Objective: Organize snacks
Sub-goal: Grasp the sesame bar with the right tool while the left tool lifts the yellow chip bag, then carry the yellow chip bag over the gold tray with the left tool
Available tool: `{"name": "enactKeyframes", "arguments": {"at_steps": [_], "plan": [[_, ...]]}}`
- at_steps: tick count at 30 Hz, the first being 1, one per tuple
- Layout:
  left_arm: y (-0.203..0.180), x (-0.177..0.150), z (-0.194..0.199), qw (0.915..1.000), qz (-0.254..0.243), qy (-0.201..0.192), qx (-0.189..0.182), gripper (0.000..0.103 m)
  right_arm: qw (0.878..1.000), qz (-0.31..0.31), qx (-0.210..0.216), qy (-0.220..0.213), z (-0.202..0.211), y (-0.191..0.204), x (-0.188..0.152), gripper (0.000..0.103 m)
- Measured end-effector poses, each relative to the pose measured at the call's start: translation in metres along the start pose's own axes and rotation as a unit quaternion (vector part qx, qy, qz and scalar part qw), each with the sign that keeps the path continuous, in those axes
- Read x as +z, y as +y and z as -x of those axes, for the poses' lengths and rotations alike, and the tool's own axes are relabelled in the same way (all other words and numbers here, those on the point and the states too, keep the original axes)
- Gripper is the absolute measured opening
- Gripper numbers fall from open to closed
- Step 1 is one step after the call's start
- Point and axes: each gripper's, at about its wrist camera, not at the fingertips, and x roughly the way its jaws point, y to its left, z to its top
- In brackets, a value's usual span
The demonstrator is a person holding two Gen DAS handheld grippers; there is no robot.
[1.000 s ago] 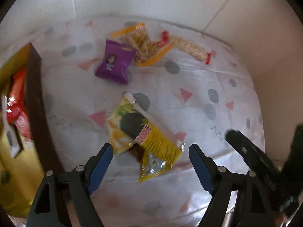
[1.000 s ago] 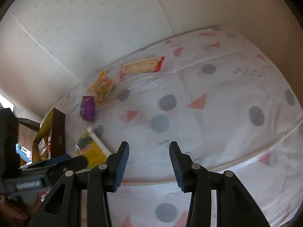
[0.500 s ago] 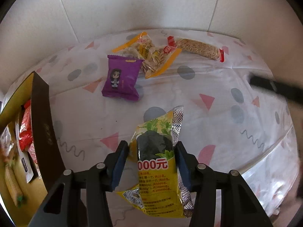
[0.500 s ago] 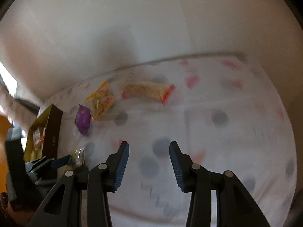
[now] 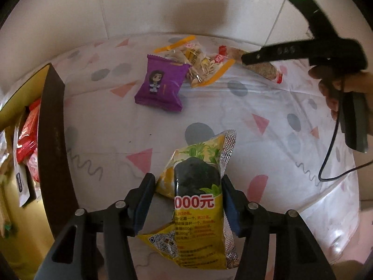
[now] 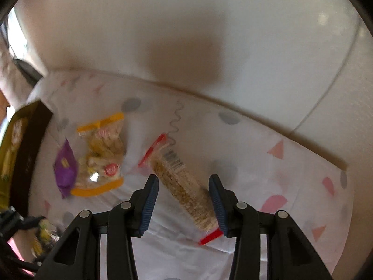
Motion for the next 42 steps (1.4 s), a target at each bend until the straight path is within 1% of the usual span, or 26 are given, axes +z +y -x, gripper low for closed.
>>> {"name": "enactKeyframes", "arguments": {"at_steps": [3, 4, 5, 6, 7, 9, 12, 13, 16, 18, 19, 20, 21, 22, 26, 30, 34, 38, 42], "plan": [[-0.006, -0.001, -0.002, 0.9998, -0.016, -0.003, 0.008, 0.059, 1.000, 0.009, -0.001, 0.014, -0.008, 0.006, -0.009, 0.046], [-0.009, 0.000, -0.004, 0.9996, -0.024, -0.003, 0.011, 0.060, 1.000, 0.014, -0.007, 0.001, -0.005, 0.008, -0.014, 0.045], [-0.011, 0.000, -0.004, 0.9993, -0.034, -0.002, 0.014, 0.060, 1.000, 0.012, -0.002, -0.001, -0.005, 0.010, -0.017, 0.044], [-0.013, 0.000, -0.005, 0.9990, -0.042, -0.002, 0.018, 0.061, 1.000, 0.006, 0.002, -0.007, -0.002, 0.010, -0.021, 0.037], [-0.013, 0.000, -0.005, 0.9989, -0.043, -0.003, 0.018, 0.061, 1.000, -0.008, 0.011, -0.013, 0.001, 0.010, -0.026, 0.032], [-0.012, 0.000, -0.005, 0.9990, -0.042, -0.005, 0.015, 0.062, 0.998, -0.042, 0.029, -0.023, 0.006, 0.007, -0.037, 0.031], [-0.011, 0.000, -0.005, 0.9988, -0.046, -0.006, 0.014, 0.063, 0.994, -0.095, 0.044, -0.039, 0.014, 0.003, -0.057, 0.030], [-0.013, 0.001, -0.007, 0.9988, -0.045, -0.008, 0.015, 0.062, 0.992, -0.107, 0.046, -0.041, 0.016, 0.002, -0.060, 0.030], [-0.008, -0.002, -0.003, 0.9988, -0.045, -0.014, 0.015, 0.053, 0.986, -0.153, 0.053, -0.051, 0.026, -0.001, -0.080, 0.030], [-0.004, -0.003, 0.000, 0.9991, -0.038, -0.016, 0.005, 0.050, 0.981, -0.178, 0.053, -0.053, 0.032, -0.001, -0.095, 0.030], [-0.002, -0.003, 0.001, 0.9993, -0.035, -0.016, -0.001, 0.049, 0.980, -0.187, 0.051, -0.054, 0.035, 0.000, -0.095, 0.030], [0.000, -0.004, 0.002, 0.9993, -0.032, -0.017, -0.009, 0.045, 0.978, -0.195, 0.048, -0.055, 0.038, 0.001, -0.100, 0.030], [0.001, -0.005, 0.004, 0.9992, -0.031, -0.017, -0.015, 0.043, 0.976, -0.204, 0.044, -0.058, 0.042, 0.003, -0.107, 0.030], [0.001, -0.006, 0.005, 0.9991, -0.032, -0.018, -0.020, 0.042, 0.975, -0.210, 0.042, -0.059, 0.044, 0.007, -0.105, 0.030], [0.000, -0.012, 0.016, 0.9982, -0.044, -0.023, -0.035, 0.038, 0.972, -0.223, 0.031, -0.064, 0.052, 0.015, -0.120, 0.030], [0.001, -0.018, 0.026, 0.9973, -0.049, -0.026, -0.048, 0.036, 0.970, -0.232, 0.026, -0.063, 0.057, 0.020, -0.128, 0.030], [0.008, -0.018, 0.038, 0.9963, -0.053, -0.037, -0.057, 0.036, 0.967, -0.247, 0.021, -0.065, 0.059, 0.025, -0.135, 0.030], [0.021, -0.020, 0.054, 0.9955, -0.040, -0.051, -0.069, 0.036, 0.966, -0.250, 0.009, -0.064, 0.062, 0.030, -0.140, 0.030], [0.037, -0.020, 0.065, 0.9947, -0.020, -0.061, -0.080, 0.036, 0.963, -0.262, 0.006, -0.066, 0.063, 0.034, -0.144, 0.030]]}}
